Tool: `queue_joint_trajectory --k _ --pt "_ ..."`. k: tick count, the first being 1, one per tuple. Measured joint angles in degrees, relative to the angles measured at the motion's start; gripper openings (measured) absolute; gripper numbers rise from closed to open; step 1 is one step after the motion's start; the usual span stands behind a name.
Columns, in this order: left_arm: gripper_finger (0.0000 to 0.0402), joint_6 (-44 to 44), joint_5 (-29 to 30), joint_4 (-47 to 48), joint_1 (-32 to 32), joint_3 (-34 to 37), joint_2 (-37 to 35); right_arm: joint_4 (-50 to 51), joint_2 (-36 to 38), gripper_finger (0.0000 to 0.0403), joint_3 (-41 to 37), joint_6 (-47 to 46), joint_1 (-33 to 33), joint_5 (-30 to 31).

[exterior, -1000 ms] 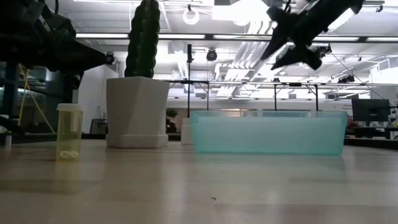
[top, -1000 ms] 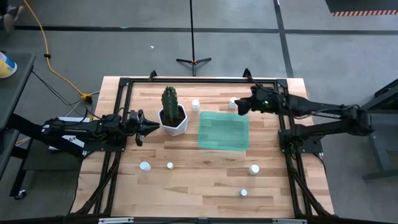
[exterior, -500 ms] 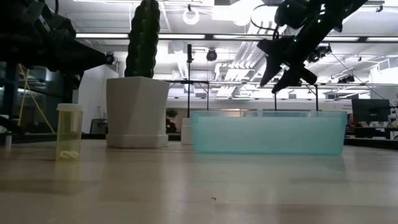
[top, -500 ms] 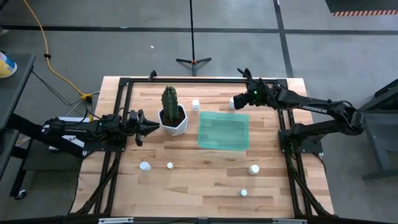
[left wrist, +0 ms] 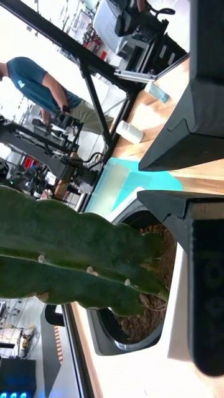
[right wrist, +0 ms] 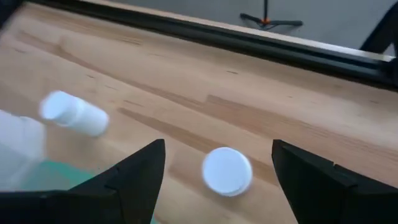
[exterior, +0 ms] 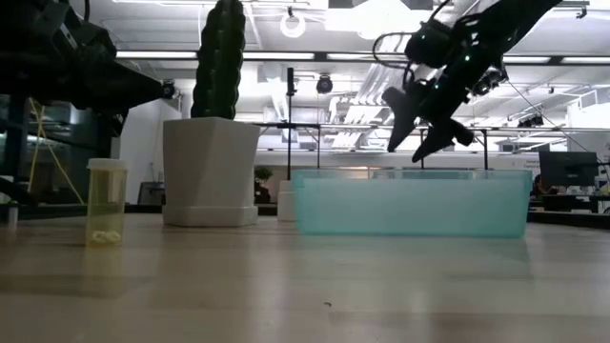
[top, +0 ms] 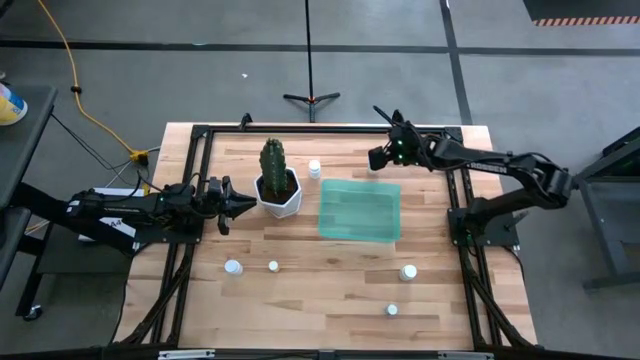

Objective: Pick and place pill bottles into a basket
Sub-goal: Put the white pill bottle into the light green bin

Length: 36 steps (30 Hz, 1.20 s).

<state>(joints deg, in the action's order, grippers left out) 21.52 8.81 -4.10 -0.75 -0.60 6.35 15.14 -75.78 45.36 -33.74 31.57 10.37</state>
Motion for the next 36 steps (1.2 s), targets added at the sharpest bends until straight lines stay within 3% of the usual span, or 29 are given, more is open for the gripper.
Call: queue_joint_trajectory --k 14,36 --pt "0.0097 0.0 2.3 0.9 0.0 0.0 0.0 -2.2 -10.2 0.0286 -0.1 -2.4 -0.1 -0.3" --pt "0.0097 0.0 2.5 1.2 0.0 0.0 0.0 -3.1 -11.7 0.0286 -0.1 0.7 -0.1 -0.4"
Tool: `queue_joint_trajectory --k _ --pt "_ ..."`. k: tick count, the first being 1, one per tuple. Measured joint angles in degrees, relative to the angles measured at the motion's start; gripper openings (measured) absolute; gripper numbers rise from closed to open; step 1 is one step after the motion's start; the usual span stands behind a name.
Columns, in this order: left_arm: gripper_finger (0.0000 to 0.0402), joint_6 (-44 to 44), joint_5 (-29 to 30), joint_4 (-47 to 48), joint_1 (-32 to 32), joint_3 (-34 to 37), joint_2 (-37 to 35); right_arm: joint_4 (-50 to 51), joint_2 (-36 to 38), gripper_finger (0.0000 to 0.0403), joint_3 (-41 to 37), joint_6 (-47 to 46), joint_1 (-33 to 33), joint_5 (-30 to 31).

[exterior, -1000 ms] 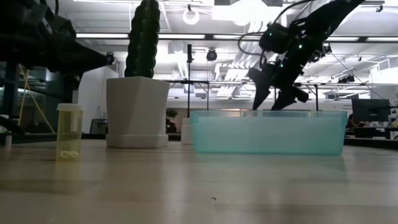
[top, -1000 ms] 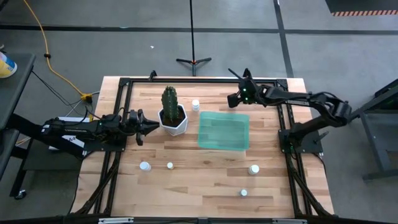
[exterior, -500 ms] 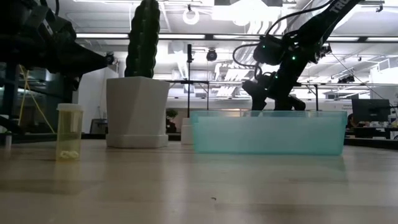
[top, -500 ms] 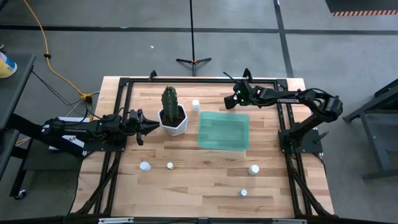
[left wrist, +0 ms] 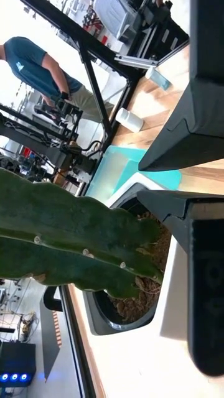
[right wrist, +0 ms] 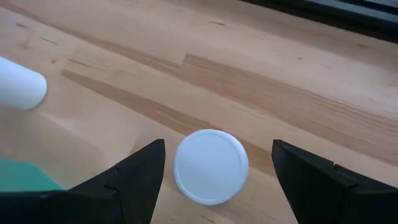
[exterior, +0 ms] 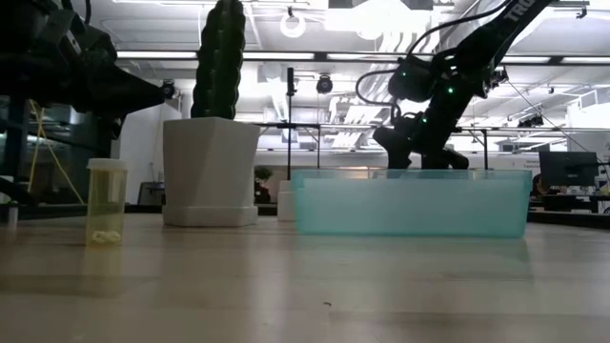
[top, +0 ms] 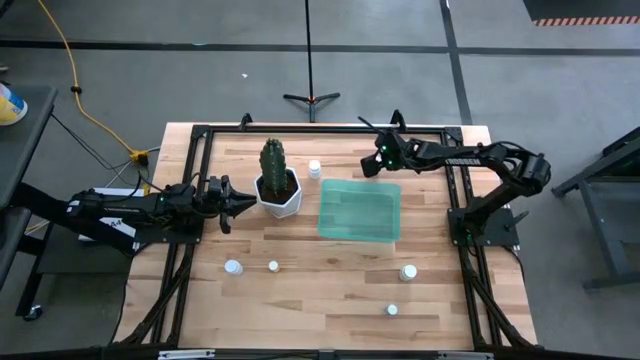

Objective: Pick and place pill bottles into a basket
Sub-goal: Put the white pill bottle into the light green bin

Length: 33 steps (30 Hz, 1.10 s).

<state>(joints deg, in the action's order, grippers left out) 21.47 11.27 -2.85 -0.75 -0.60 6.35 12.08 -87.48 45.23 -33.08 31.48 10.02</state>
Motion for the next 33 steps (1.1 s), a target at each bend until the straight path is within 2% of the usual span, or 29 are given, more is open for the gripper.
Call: queue_joint_trajectory --k 15,25,33 --pt "0.0097 0.0 0.0 0.0 0.0 0.0 0.0 1.4 0.0 0.0242 0.0 0.1 0.0 -0.2" --pt "0.0097 -0.2 0.0 0.0 0.0 0.0 0.0 1.4 0.0 0.0237 0.0 0.1 0.0 -1.1" --pt "0.0097 -0.2 0.0 0.0 0.0 0.0 0.0 2.3 0.0 0.0208 0.0 0.1 0.0 -1.4"
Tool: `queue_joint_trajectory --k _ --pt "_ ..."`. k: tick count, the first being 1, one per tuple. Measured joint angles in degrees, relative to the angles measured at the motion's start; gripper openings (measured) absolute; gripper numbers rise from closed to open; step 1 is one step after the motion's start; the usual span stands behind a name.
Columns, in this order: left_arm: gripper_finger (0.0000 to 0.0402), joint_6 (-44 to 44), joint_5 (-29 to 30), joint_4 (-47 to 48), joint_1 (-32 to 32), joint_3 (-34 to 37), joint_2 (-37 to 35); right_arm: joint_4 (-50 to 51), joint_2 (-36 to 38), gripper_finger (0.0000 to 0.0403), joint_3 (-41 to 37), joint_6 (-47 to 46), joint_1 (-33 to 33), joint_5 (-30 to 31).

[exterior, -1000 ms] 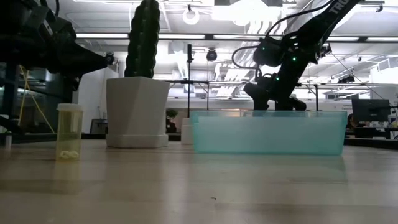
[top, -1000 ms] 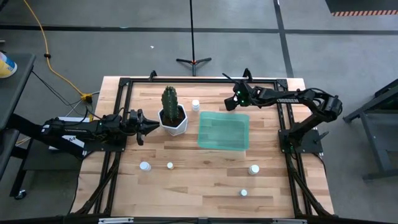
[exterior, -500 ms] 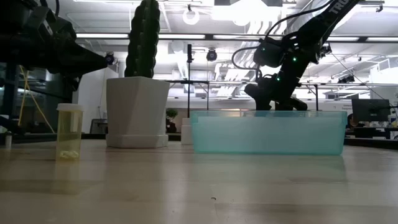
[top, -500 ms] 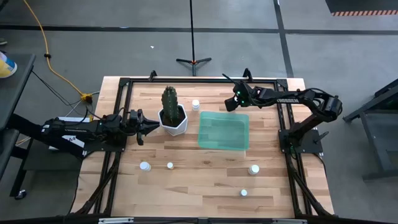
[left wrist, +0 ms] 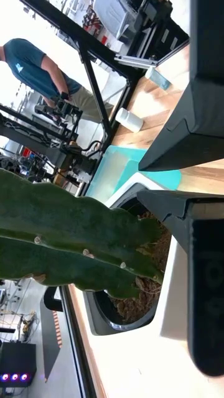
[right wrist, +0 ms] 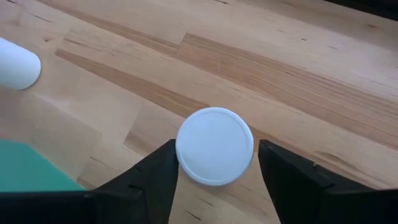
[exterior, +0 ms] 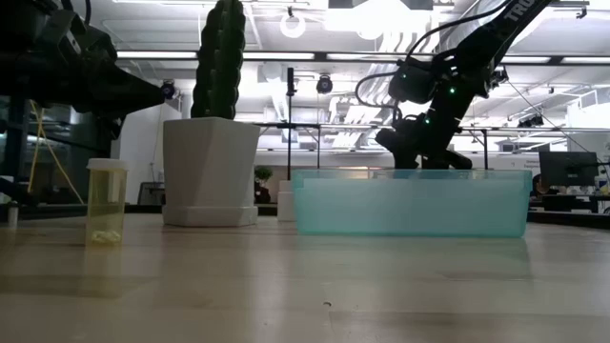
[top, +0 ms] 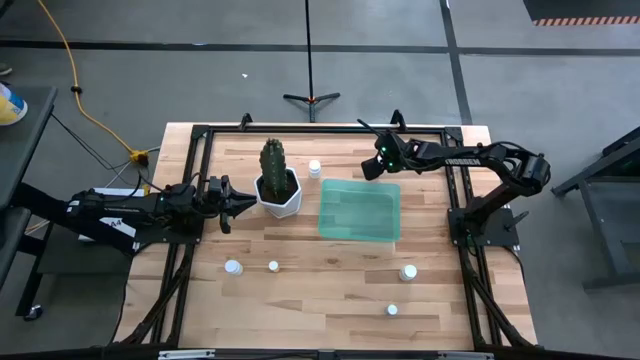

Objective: Pick and place pill bottles into a basket
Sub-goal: Put the white pill bottle into the light green bin

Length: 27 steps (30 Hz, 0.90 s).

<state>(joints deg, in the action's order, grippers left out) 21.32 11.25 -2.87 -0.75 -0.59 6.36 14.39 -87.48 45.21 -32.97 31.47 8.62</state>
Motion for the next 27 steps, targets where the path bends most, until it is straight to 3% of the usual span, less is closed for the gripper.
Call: queue_joint_trajectory --k 16,27 --pt "0.0097 0.0 0.0 0.0 0.0 0.0 0.0 0.0 0.0 0.0158 0.0 0.0 0.0 2.4" --pt "0.0097 0.1 0.0 0.0 0.0 0.0 0.0 -0.6 0.0 0.0209 0.0 -2.2 0.0 2.4"
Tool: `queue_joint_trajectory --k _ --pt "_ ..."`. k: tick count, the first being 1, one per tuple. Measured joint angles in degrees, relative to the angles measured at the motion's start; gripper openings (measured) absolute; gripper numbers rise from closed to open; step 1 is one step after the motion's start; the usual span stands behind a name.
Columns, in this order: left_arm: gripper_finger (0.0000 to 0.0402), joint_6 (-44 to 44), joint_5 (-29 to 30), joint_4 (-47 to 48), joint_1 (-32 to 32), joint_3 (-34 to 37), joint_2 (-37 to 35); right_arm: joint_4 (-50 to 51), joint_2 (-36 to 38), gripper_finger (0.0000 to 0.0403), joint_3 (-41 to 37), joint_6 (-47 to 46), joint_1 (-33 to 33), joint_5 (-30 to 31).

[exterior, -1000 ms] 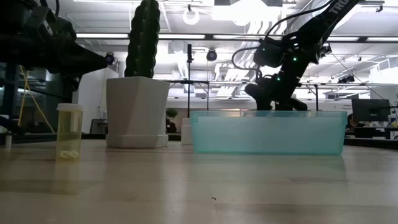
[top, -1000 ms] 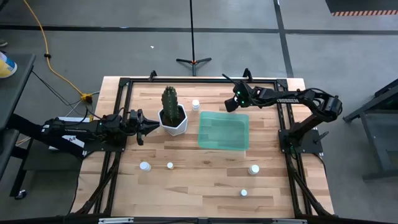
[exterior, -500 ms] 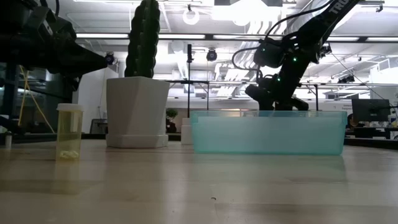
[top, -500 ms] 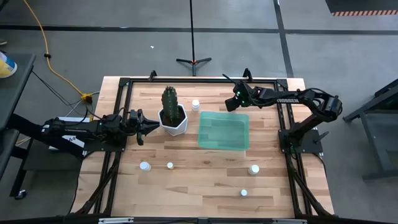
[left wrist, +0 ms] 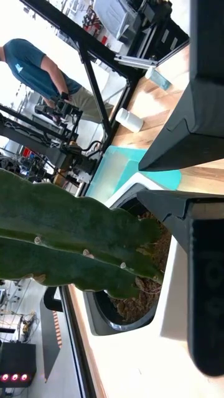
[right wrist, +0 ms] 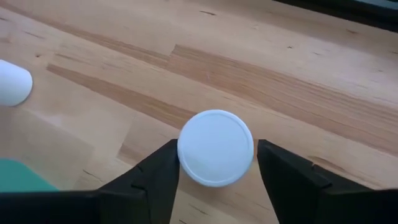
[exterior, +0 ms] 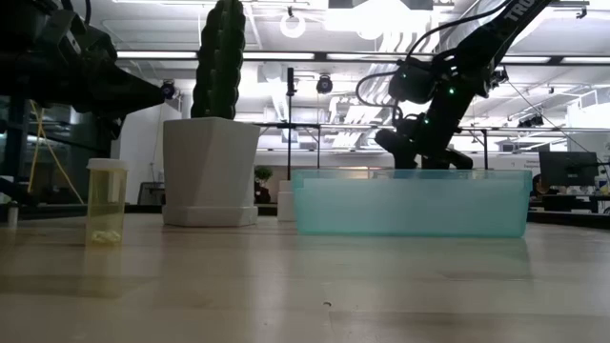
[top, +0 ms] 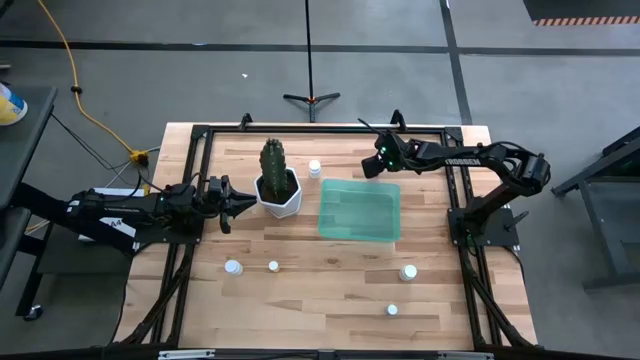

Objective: Pick and place pill bottles into a basket
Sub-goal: Put the white pill bottle into the light green bin

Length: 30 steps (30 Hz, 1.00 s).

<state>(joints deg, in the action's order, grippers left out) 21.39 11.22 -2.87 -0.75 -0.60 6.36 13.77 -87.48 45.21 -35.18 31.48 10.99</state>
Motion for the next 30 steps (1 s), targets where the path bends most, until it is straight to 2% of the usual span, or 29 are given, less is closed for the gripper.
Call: queue_joint_trajectory --k 9,15,24,30 --pt "0.0097 0.1 0.0 0.0 0.0 0.0 0.0 -1.6 0.0 0.0224 0.0 -0.3 0.0 0.0" --pt "0.0097 0.1 0.0 0.0 0.0 0.0 0.0 -1.6 0.0 0.0223 0.0 2.8 0.0 -0.5" --pt "0.0097 -0.1 0.0 0.0 0.0 0.0 0.0 -1.9 -3.7 0.0202 0.0 3.0 0.0 -2.2" --pt "0.0097 -0.1 0.0 0.0 0.0 0.0 0.0 -4.1 -6.9 0.0185 0.4 -0.4 -0.7 -1.5"
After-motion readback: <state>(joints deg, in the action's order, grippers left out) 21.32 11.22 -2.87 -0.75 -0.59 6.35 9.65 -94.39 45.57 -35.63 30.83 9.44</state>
